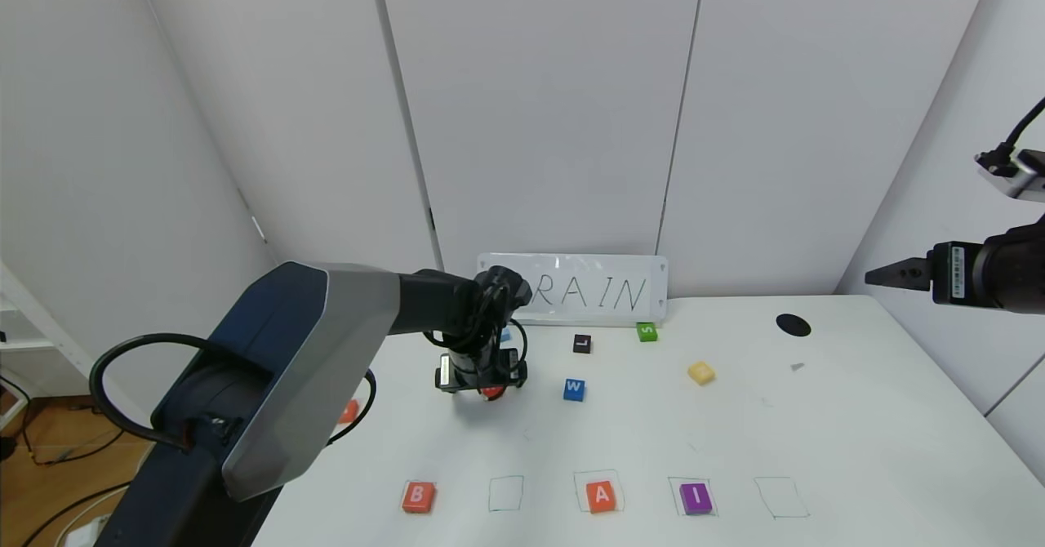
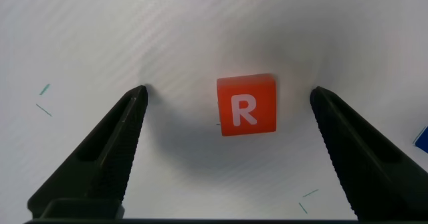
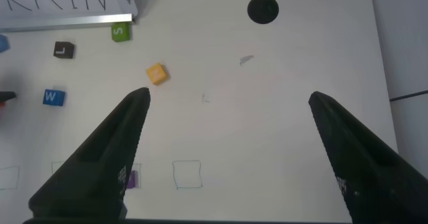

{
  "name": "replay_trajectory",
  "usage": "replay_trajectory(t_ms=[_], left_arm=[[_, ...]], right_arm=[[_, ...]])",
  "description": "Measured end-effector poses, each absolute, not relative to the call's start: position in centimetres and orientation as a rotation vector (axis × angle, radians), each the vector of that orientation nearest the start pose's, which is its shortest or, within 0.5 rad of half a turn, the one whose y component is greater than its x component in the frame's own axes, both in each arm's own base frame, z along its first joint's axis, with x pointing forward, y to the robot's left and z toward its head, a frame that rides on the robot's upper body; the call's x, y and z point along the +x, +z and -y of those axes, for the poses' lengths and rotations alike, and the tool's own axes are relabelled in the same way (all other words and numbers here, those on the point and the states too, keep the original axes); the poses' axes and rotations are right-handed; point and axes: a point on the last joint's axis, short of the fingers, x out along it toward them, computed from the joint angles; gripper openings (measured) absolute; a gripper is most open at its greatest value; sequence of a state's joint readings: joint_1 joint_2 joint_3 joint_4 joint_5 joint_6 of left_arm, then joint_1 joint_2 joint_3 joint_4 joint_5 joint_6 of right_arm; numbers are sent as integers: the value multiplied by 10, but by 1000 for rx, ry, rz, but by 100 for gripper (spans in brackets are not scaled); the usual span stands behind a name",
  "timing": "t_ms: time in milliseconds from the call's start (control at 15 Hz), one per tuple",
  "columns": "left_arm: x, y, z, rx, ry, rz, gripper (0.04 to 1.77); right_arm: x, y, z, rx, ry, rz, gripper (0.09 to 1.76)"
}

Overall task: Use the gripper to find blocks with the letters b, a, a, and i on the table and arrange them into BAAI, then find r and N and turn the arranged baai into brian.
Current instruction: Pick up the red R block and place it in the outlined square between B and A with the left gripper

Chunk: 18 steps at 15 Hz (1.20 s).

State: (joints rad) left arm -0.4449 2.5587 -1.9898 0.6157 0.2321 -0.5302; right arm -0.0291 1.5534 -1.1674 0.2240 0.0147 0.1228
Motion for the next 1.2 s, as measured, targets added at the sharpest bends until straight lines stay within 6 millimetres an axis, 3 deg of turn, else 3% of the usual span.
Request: replay_trajectory(t_ms=[1200], left_arm=[[427,35,202,-60,121,-1162,172]], right_arm=[[269,246,8,133,-53,-606,171]])
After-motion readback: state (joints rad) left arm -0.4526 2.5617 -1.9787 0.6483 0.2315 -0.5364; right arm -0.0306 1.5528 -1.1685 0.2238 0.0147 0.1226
